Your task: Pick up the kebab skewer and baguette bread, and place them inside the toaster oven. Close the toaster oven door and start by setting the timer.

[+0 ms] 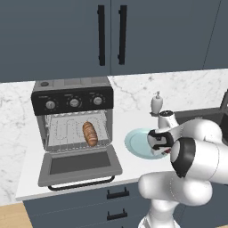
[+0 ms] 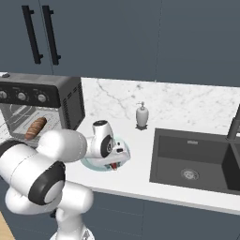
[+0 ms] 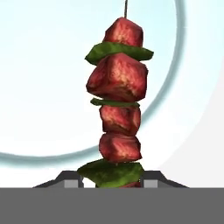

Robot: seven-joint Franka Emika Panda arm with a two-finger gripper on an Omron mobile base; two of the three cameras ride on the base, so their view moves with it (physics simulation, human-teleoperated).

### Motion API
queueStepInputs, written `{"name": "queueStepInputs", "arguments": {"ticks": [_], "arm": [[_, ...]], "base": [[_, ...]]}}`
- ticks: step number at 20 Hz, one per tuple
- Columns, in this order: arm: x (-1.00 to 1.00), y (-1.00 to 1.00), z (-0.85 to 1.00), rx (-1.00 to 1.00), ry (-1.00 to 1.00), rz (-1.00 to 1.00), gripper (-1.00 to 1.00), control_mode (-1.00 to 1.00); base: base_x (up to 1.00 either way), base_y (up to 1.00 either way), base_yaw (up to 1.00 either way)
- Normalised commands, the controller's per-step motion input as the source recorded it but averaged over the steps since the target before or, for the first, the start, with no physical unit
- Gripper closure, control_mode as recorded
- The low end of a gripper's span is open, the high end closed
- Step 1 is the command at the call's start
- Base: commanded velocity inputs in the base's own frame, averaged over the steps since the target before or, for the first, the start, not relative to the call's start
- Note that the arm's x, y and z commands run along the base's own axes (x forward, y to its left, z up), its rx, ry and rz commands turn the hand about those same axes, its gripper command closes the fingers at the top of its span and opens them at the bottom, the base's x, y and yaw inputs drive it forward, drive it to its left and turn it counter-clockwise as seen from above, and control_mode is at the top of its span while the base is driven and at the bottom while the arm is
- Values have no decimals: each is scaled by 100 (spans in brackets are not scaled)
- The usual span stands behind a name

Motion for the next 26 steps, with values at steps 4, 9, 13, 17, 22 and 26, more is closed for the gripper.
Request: {"name": "queueStepInputs", "arguments": {"ticks": [4,9,13,17,22,26], "arm": [[-34,26,91,5,0,1,100,-100],[-74,92,100,11,0,0,100,-100],[-88,100,84,8,0,-5,100,-100],[-67,100,69,5,0,-9,100,-100],[-13,100,56,1,0,-15,100,-100],[0,100,54,0,-1,-18,100,-100]], "base": [[0,0,0],[0,0,0],[0,0,0],[0,0,0],[0,0,0],[0,0,0]]}}
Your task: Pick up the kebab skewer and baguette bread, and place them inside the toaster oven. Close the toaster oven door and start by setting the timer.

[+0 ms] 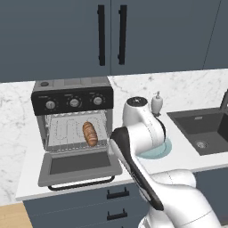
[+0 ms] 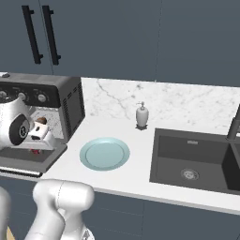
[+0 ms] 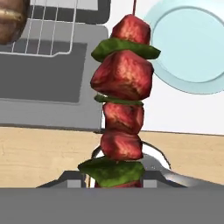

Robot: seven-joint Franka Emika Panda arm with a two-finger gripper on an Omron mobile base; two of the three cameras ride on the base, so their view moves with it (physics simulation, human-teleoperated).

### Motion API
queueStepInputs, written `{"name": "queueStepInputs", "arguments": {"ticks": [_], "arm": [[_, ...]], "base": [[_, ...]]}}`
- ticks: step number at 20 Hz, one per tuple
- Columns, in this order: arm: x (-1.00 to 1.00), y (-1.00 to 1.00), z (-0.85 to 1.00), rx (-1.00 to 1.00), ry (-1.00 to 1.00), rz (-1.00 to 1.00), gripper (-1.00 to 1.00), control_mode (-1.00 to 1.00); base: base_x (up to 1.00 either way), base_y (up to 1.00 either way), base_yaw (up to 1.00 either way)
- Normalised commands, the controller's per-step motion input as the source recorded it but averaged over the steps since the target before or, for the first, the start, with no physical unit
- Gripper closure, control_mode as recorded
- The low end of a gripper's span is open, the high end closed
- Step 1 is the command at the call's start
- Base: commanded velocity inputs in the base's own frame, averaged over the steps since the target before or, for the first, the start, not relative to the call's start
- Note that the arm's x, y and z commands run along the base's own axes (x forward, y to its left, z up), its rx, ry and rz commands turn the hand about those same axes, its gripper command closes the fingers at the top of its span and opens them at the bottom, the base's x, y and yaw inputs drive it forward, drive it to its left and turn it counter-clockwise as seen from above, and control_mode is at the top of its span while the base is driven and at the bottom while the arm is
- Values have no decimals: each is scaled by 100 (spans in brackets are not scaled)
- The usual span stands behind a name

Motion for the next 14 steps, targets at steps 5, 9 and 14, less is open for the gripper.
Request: {"name": "queueStepInputs", "arguments": {"ticks": [5,9,14], "arm": [[20,100,47,0,0,-13,100,-100],[25,100,12,0,0,-2,100,-100],[47,100,-14,0,0,0,100,-100]], "base": [[0,0,0],[0,0,0],[0,0,0]]}}
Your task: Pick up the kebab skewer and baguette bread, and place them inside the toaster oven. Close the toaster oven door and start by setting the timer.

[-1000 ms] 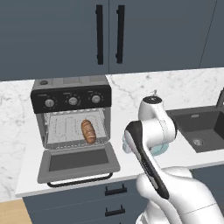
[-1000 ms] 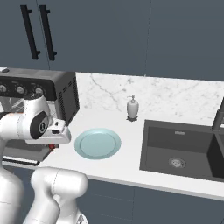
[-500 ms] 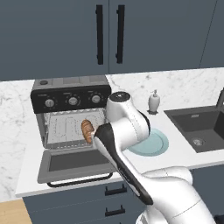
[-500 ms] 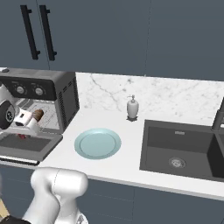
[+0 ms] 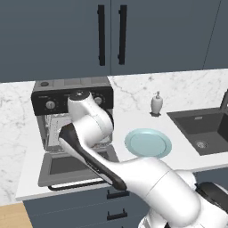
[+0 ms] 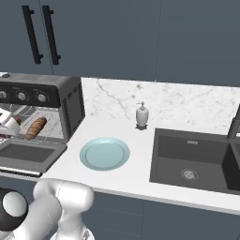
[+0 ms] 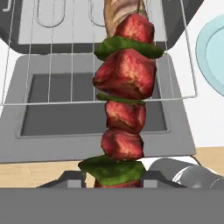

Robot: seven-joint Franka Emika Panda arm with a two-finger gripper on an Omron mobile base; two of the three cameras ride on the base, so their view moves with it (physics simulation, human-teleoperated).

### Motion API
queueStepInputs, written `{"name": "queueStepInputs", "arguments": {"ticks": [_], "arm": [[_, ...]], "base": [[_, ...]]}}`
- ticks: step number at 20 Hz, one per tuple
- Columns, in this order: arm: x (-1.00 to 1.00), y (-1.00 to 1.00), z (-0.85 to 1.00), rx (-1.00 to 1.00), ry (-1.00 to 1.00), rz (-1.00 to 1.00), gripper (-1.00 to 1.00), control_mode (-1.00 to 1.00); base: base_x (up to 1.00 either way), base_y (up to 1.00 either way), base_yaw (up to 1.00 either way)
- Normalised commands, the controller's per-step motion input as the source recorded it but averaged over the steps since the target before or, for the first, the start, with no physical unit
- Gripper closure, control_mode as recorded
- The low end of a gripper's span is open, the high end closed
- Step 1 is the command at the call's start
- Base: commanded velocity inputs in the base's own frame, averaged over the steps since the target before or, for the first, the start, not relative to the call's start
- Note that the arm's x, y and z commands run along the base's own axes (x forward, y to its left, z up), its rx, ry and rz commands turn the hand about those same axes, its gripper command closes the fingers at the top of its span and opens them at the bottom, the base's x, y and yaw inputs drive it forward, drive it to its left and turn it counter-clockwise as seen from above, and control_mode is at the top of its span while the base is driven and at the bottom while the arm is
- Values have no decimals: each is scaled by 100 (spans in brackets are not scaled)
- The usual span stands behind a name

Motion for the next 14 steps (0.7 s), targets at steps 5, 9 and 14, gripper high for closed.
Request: {"name": "queueStepInputs", "arguments": {"ticks": [5,9,14], "arm": [[62,76,-24,0,-3,0,100,-100],[45,34,-20,0,-1,0,100,-100],[24,0,-28,0,0,0,100,-100]], "base": [[0,0,0],[0,0,0],[0,0,0]]}}
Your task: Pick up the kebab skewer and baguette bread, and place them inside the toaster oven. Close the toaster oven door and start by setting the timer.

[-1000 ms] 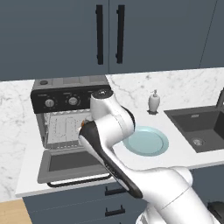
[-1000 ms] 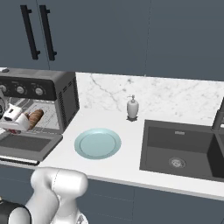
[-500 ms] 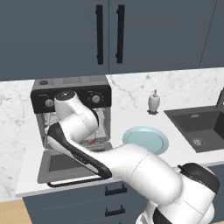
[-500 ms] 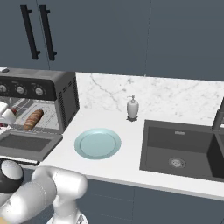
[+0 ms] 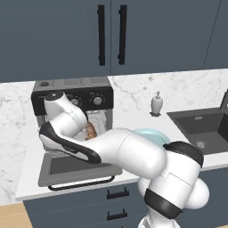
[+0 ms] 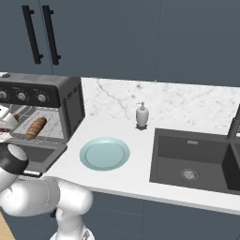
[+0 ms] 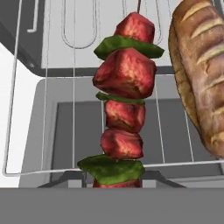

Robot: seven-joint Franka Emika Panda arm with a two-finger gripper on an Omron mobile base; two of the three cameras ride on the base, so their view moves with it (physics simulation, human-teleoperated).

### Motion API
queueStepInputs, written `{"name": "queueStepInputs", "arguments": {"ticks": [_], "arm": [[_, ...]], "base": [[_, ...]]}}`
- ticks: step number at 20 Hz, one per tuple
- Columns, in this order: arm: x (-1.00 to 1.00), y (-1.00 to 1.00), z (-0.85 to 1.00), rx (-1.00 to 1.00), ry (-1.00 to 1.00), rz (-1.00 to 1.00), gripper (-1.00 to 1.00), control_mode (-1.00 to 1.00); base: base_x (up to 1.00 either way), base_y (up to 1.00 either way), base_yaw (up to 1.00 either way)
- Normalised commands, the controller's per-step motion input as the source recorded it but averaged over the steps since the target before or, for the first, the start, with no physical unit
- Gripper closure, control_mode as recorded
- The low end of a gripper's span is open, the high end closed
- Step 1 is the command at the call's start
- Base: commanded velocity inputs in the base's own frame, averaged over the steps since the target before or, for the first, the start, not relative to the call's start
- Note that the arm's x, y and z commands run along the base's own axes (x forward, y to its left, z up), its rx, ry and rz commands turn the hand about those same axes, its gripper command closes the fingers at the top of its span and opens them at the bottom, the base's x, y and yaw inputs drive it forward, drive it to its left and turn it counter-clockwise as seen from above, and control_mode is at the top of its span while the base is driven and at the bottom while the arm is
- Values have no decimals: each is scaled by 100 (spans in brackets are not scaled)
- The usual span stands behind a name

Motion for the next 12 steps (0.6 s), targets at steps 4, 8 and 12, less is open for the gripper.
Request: {"name": "queueStepInputs", "arguments": {"ticks": [4,8,12], "arm": [[14,0,-38,0,0,0,100,-100],[23,0,-19,0,0,0,100,-100],[22,0,-3,0,0,0,100,-100]], "base": [[0,0,0],[0,0,0],[0,0,0]]}}
